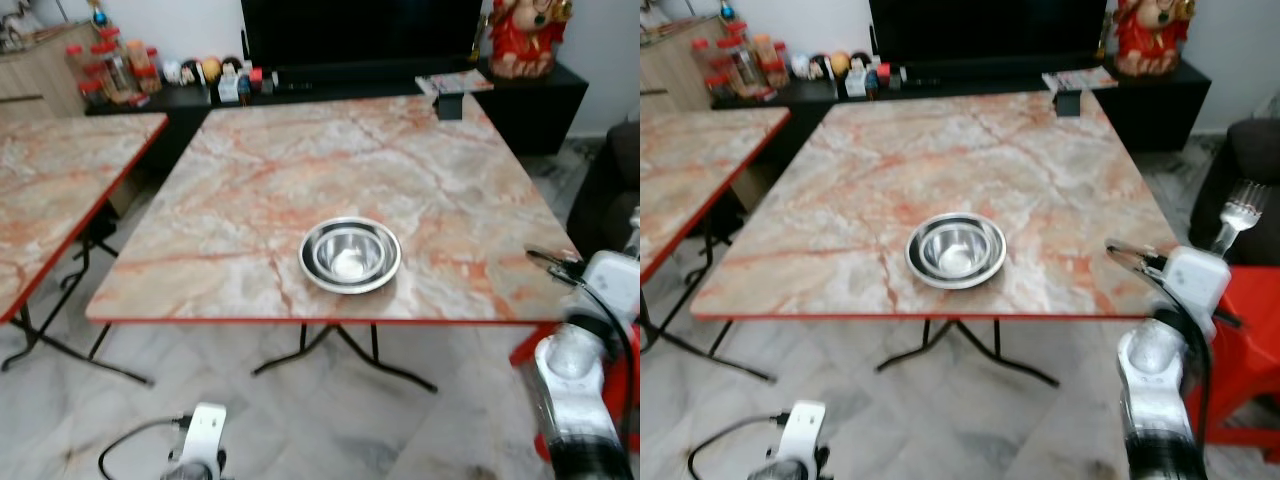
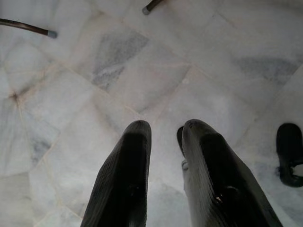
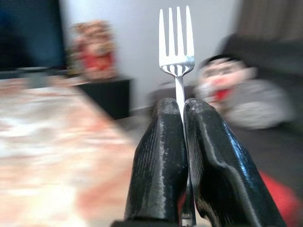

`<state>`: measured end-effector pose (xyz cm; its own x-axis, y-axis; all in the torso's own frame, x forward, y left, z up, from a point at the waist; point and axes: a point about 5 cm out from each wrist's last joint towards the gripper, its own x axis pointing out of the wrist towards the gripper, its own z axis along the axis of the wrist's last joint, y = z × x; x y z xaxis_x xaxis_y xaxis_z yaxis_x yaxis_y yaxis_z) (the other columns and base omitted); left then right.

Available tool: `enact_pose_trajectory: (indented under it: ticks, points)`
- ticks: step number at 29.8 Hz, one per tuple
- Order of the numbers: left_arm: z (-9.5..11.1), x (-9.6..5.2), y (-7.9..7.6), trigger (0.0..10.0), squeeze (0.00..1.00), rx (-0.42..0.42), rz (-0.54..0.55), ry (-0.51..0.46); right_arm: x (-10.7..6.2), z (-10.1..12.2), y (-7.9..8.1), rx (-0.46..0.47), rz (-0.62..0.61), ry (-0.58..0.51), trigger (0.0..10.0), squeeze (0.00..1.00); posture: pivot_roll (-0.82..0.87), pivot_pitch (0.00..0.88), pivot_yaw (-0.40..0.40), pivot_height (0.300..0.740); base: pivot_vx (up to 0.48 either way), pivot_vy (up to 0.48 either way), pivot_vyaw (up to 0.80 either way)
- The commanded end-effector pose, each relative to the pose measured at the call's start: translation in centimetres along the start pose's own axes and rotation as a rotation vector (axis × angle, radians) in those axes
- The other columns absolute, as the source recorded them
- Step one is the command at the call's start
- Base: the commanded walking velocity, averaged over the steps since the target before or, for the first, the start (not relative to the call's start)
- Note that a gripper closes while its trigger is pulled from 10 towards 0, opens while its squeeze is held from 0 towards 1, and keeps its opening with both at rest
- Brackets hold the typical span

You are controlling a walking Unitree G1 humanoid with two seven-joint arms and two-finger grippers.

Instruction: Setting the table

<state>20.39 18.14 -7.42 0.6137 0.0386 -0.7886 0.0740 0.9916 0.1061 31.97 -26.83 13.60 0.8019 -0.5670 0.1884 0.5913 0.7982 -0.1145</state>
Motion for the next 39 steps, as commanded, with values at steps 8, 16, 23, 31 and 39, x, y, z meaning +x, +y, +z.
enact_pose_trajectory:
  ticks: [8,16,23,31,39]
  points:
    - [-0.6,-0.1,0.5,10.0,0.0,-0.032,0.033,0.016,1.2,-1.2,4.4,0.115,0.338,0.295,10.0,0.0,-0.12,0.0,0.037,0.74,0.0,0.0,0.0]
    - [-1.0,-0.2,0.4,10.0,0.0,-0.053,0.042,0.025,1.5,-1.5,5.9,0.05,0.492,0.378,10.0,0.0,-0.11,0.0,0.023,0.74,0.0,0.0,0.0]
    - [-1.1,-0.2,0.4,10.0,0.0,-0.063,0.044,0.027,1.8,-2.1,5.4,0.012,0.498,0.418,10.0,0.0,-0.1,0.0,0.02,0.74,0.0,0.0,0.0]
    - [-1.1,-0.2,0.5,10.0,0.0,-0.064,0.047,0.027,1.2,-3.5,5.0,-0.022,0.498,0.468,10.0,0.0,-0.1,0.0,0.021,0.74,0.0,0.0,0.0]
    - [-1.5,-0.3,0.7,10.0,0.0,-0.069,0.052,0.035,0.6,-4.6,4.9,-0.024,0.491,0.515,10.0,0.0,-0.09,0.0,0.015,0.74,0.0,0.0,0.0]
